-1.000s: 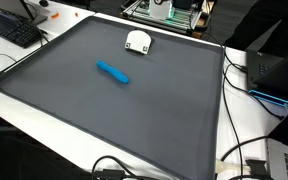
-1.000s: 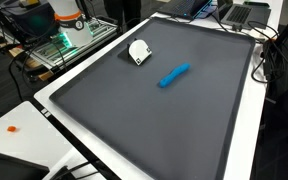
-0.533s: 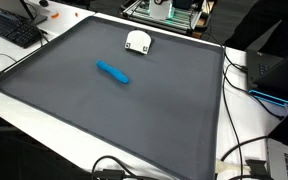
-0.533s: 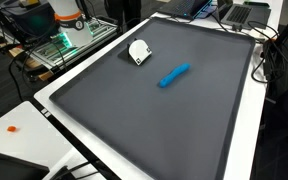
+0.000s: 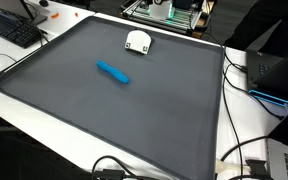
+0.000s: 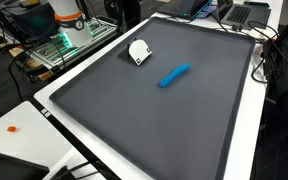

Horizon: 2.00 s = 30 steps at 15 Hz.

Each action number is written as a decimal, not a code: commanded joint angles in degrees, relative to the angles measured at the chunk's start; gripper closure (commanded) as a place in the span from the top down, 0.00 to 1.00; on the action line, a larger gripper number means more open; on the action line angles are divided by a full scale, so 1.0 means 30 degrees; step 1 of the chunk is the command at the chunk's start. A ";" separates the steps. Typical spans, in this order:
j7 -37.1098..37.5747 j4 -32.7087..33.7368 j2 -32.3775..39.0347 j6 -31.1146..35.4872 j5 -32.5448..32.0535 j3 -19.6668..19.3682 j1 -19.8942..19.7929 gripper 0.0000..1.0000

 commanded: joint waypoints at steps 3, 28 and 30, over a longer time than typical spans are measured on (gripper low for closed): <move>0.1640 -0.0860 0.0590 0.2059 0.0099 0.0307 0.0336 1.00; 0.9322 -0.0935 0.8112 1.2043 -0.4907 0.0178 0.1283 1.00; 1.0142 -0.0821 0.8370 1.2506 -0.5604 0.0075 0.1210 1.00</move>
